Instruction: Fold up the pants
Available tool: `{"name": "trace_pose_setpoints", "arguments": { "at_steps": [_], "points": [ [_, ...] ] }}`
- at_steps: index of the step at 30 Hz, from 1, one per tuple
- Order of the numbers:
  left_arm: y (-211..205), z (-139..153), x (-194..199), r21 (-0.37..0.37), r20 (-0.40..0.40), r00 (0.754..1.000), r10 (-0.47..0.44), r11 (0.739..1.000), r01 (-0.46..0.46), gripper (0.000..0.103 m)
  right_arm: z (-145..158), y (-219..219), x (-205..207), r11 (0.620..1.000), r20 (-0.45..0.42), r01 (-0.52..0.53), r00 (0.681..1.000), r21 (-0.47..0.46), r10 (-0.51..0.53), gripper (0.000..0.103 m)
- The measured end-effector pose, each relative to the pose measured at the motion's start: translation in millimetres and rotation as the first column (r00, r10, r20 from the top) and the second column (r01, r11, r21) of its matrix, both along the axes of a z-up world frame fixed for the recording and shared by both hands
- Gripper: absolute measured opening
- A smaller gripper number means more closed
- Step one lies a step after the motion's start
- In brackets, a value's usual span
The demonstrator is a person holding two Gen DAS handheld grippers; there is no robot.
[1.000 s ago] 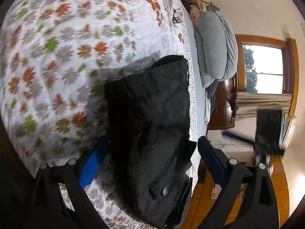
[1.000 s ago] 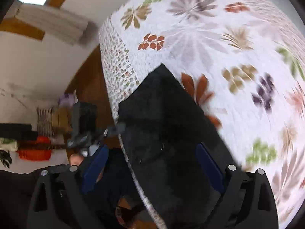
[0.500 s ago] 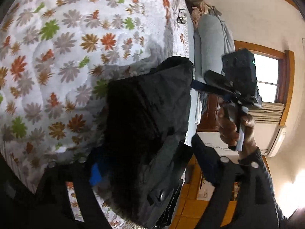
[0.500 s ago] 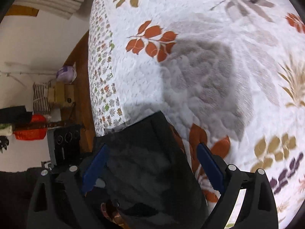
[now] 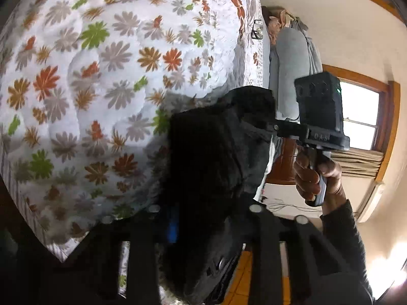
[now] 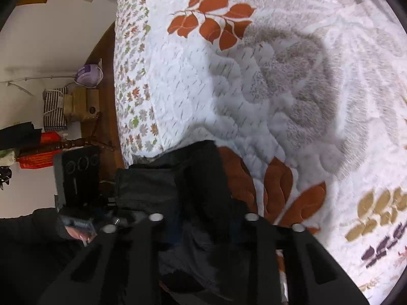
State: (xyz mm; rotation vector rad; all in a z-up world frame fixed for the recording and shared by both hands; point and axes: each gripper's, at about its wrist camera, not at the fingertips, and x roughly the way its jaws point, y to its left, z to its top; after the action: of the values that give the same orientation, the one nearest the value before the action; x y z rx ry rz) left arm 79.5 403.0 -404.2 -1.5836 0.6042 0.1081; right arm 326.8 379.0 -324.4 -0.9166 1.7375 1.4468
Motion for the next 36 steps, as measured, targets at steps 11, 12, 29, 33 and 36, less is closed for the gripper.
{"name": "trace_pose_setpoints", "arguments": {
  "at_steps": [11,12,29,33,36],
  "points": [
    [-14,70,14,0.135,0.07,0.997,-0.042,0.99,0.032,0.016,77,-30,-5,0.997,0.103,0.022,0.994,0.067,-0.029,0.02],
    [-16,77,16,0.143,0.078,0.996,-0.049,0.989,0.037,0.016,87,-35,-6,0.997,0.115,0.027,0.993,0.077,-0.036,0.02],
    [-104,202,32,0.35,0.194,0.952,-0.238,0.923,0.16,0.015,229,-160,-8,0.96,0.271,0.154,0.938,0.232,-0.216,0.02],
    [-134,228,35,0.422,0.192,0.936,-0.295,0.886,0.193,0.015,257,-203,-6,0.942,0.292,0.194,0.917,0.273,-0.273,0.02],
    [-154,242,40,0.47,0.186,0.923,-0.337,0.855,0.217,0.015,274,-238,-3,0.926,0.302,0.228,0.898,0.302,-0.32,0.02]
  ]
}}
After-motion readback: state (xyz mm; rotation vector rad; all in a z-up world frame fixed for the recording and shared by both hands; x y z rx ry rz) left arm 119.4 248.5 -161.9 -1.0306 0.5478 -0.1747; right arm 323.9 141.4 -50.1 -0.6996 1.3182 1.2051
